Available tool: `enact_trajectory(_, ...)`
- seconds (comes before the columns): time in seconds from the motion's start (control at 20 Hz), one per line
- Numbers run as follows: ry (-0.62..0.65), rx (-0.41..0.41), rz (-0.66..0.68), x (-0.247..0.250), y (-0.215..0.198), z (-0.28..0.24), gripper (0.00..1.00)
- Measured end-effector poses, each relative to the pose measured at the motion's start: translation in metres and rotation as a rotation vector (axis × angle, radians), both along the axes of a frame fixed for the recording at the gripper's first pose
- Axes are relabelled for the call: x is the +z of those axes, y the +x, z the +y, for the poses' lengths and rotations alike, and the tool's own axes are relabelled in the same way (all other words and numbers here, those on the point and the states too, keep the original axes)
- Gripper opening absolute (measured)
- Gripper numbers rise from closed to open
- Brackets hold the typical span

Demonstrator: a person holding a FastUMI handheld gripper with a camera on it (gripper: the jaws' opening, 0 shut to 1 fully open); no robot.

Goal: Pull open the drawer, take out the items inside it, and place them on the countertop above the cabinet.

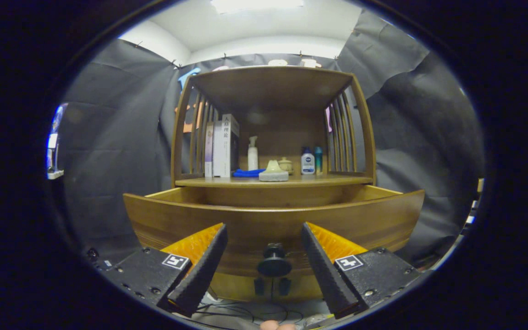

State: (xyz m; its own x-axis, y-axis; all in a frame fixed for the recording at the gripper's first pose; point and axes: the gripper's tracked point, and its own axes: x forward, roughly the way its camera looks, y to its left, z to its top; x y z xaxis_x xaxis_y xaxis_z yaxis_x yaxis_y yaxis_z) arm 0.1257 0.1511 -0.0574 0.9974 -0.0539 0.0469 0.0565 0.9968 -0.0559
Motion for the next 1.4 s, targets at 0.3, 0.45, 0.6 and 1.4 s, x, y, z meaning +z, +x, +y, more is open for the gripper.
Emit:
enact_trajectory(0.3, 0.021, -0.013, 0.036, -0.013, 0.013, -0.003, 1.00)
enact_trajectory(0.45, 0.034, -0.043, 0.051, -0.020, 0.018, -0.011, 1.00)
enact_trajectory(0.6, 0.039, -0.061, 0.040, -0.019, 0.020, -0.012, 1.00)
enact_trajectory(1.4, 0.037, -0.072, 0.074, -0.007, 0.051, -0.011, 1.00)
